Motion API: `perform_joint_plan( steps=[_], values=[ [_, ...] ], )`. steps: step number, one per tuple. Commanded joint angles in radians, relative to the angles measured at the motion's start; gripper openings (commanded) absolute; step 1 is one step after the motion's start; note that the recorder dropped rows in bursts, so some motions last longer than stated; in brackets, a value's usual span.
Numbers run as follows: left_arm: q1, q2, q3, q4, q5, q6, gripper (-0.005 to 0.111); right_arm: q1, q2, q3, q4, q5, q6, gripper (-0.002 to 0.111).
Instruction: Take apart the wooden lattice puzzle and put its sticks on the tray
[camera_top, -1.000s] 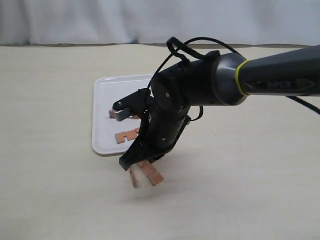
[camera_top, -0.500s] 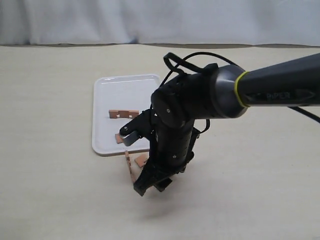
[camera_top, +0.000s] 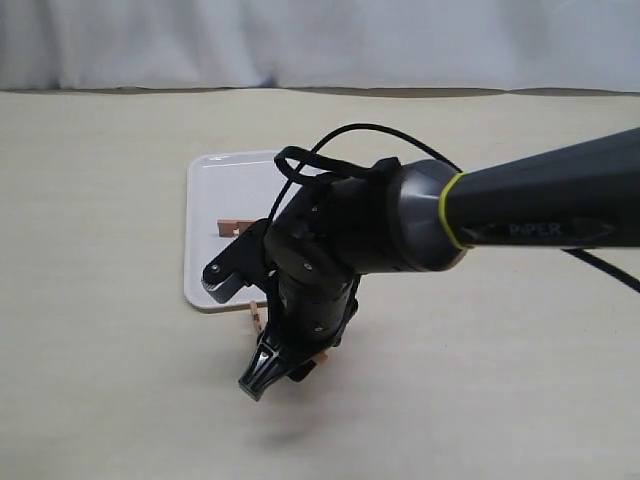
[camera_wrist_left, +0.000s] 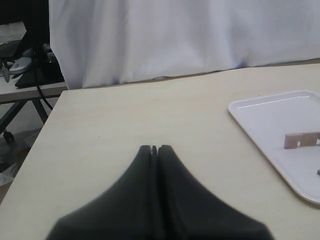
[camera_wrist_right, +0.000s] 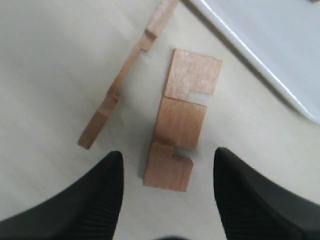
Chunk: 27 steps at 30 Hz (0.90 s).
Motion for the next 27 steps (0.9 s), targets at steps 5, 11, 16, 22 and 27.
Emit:
perform_joint_plan(
  steps=[5,11,16,22,27],
  values=[
    [-0.002,-0.002,0.003,-0.001,-0.008,0.001,0.0,0.001,0.045,0.002,-0.009,-0.014,0.013,0.052],
    [-0.002,-0.002,0.003,-0.001,-0.01,0.001,0.0,0.001,0.045,0.002,0.001,-0.014,0.018,0.051],
    [-0.002,-0.002,0.003,-0.001,-0.01,0.001,0.0,0.001,0.045,0.002,0.003,-0.002,0.005,0.008],
    [-0.002,-0.002,0.003,-0.001,-0.01,0.001,0.0,0.001,0.007,0.002,-0.005,0.003,-0.015,0.005],
    [-0.002,-0.002,0.003,-0.001,-0.01,0.001,0.0,0.001,-0.082,0.002,-0.077,-0.001,0.0,0.005]
  ],
)
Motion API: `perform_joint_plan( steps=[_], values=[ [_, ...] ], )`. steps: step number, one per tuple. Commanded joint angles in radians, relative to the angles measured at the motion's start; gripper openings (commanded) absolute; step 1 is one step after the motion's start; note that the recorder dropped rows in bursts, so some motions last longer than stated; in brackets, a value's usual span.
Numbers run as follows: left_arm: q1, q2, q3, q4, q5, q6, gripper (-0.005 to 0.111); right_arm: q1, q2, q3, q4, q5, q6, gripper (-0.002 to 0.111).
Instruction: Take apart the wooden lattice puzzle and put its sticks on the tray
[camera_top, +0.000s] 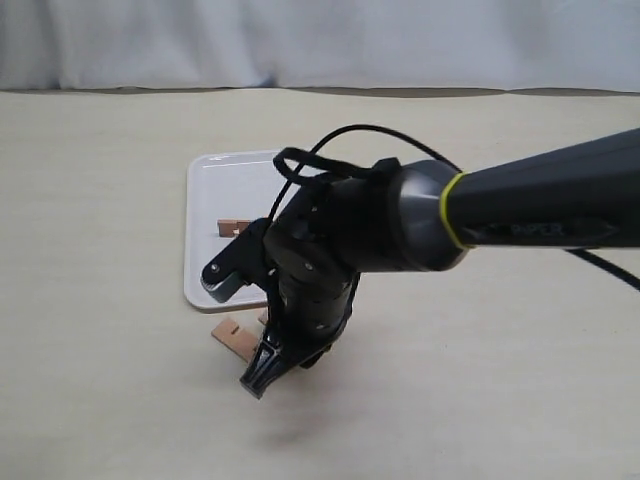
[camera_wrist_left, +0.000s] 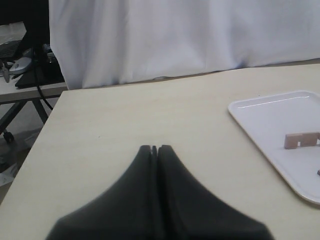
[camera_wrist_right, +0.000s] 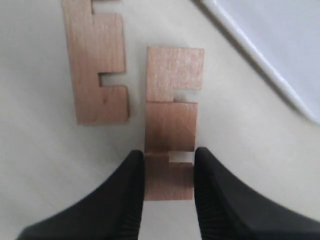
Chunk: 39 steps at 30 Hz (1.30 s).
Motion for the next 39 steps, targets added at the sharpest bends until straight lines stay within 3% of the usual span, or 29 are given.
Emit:
perform_joint_plan(
  steps=[1,9,20,22,26,29,34,39],
  values=[
    [-0.002,-0.002,0.003,-0.001,-0.01,0.001,0.0,-0.001,-0.096,0.001,-0.096,-0.001,0.023,0.005],
    [-0.002,-0.002,0.003,-0.001,-0.01,0.001,0.0,-0.029,-0.126,-0.087,-0.381,-0.021,0.315,0.005],
    [-0.002,-0.002,0.003,-0.004,-0.006,0.001,0.0,-0.171,0.091,-0.28,-0.367,-0.062,0.457,0.005],
    [-0.002,-0.002,0.003,-0.004,-0.006,0.001,0.0,-0.172,0.139,-0.299,-0.361,-0.08,0.477,0.01],
    [-0.002,-0.002,0.003,-0.004,-0.006,0.001,0.0,-0.172,0.176,-0.302,-0.31,-0.132,0.477,0.042],
    [-0.002,-0.002,0.003,-0.004,-0.006,0.001,0.0,-0.172,0.136,-0.302,-0.272,-0.118,0.415,0.05],
    [-0.002,-0.002,0.003,-0.004,-0.01,0.001,0.0,-0.172,0.038,-0.302,-0.051,0.029,0.13,0.05],
    [-0.002,-0.002,0.003,-0.002,-0.01,0.001,0.0,-0.103,0.026,-0.261,0.263,0.214,-0.293,0.038]
  ],
)
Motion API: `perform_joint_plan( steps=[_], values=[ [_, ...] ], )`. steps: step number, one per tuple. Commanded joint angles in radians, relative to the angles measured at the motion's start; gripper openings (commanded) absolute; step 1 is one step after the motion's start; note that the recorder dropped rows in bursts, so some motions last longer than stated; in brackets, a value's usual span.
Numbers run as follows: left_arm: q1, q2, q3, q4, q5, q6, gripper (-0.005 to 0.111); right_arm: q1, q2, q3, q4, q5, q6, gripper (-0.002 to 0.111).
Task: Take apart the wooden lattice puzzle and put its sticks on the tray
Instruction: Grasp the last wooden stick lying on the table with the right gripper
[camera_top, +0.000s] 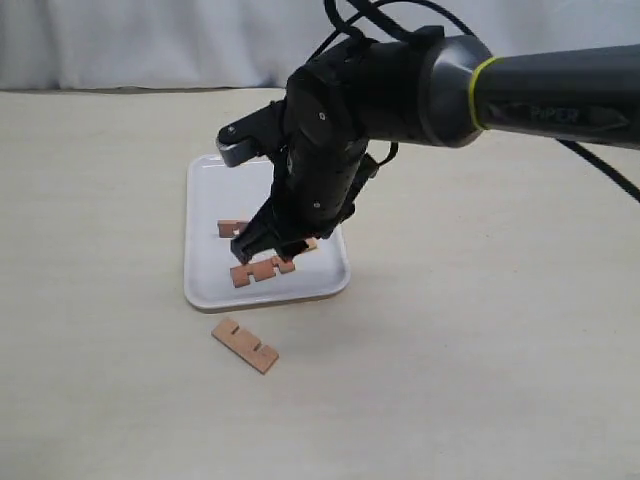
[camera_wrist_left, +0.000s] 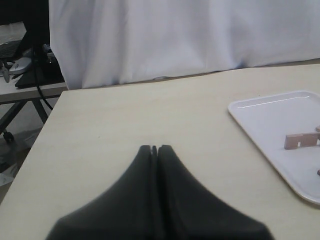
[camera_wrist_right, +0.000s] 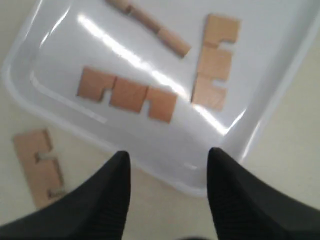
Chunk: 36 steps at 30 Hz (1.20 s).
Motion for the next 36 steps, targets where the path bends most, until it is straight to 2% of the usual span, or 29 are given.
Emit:
perform_joint_plan(
  steps=[1,4,7,10,18,30,36],
  values=[
    [-0.002,-0.002,0.003,-0.002,-0.01,0.001,0.0,0.086,-0.006,0.048,0.169,0.084,-0.264,0.038],
    [-0.002,-0.002,0.003,-0.002,-0.01,0.001,0.0,0.204,0.013,0.052,0.093,0.01,-0.24,0.039],
    [-0.002,-0.002,0.003,-0.002,-0.01,0.001,0.0,0.251,0.047,0.052,0.076,-0.047,-0.222,0.039],
    [-0.002,-0.002,0.003,-0.002,-0.01,0.001,0.0,0.251,0.066,0.052,0.069,-0.073,-0.19,0.039],
    [-0.002,-0.002,0.003,-0.002,-0.01,0.001,0.0,0.251,0.088,0.052,-0.123,-0.073,-0.033,0.039],
    [-0.002,-0.002,0.003,-0.003,-0.006,0.001,0.0,0.214,0.093,0.052,-0.073,-0.076,-0.041,0.039],
    [-0.002,-0.002,0.003,-0.003,-0.006,0.001,0.0,0.178,0.104,0.052,0.074,-0.074,-0.152,0.055]
  ],
)
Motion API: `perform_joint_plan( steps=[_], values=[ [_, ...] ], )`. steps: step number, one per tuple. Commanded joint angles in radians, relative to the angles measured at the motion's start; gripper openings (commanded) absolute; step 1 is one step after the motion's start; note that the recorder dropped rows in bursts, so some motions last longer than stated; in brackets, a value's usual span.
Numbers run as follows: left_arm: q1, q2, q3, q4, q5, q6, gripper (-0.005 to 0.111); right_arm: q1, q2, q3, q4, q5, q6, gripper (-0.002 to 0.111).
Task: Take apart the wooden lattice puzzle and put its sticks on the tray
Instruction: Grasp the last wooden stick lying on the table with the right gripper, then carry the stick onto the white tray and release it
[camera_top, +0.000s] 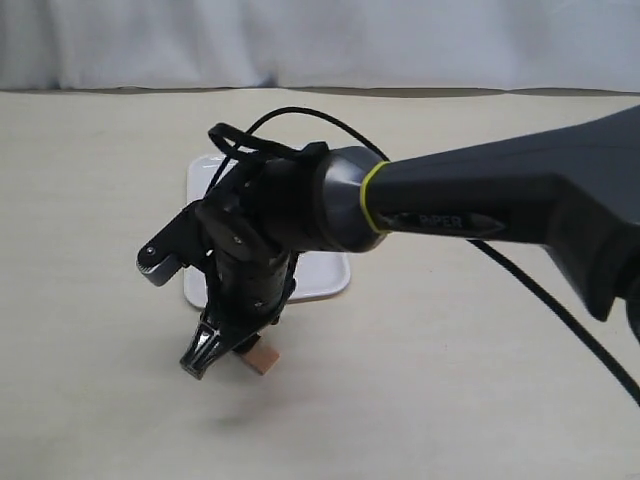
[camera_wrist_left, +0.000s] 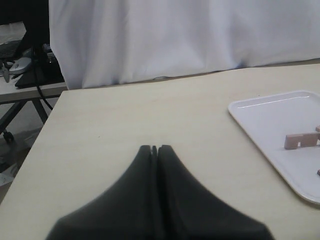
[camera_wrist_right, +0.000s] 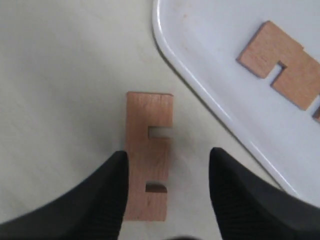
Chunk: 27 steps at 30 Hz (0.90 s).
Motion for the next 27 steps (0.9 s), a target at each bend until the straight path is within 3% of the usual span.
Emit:
perform_joint_plan(
  steps=[1,16,18,21,27],
  values=[
    [-0.002,-0.002,0.003,-0.003,-0.006,0.001,0.0,-0.017,0.01,0.002,0.093,-0.005,-0.083,0.055],
    [-0.002,-0.002,0.003,-0.003,-0.006,0.001,0.0,-0.014,0.058,0.002,0.065,-0.039,-0.082,0.053],
    [-0.002,-0.002,0.003,-0.003,-0.01,0.001,0.0,-0.014,0.058,0.002,0.065,-0.039,-0.082,0.041],
    [-0.002,-0.002,0.003,0.0,-0.01,0.001,0.0,-0.014,0.058,0.0,0.063,-0.016,-0.085,0.009],
    [-0.002,-0.002,0.003,0.0,-0.01,0.001,0.0,-0.012,-0.013,-0.006,0.065,0.001,-0.097,0.005]
  ],
)
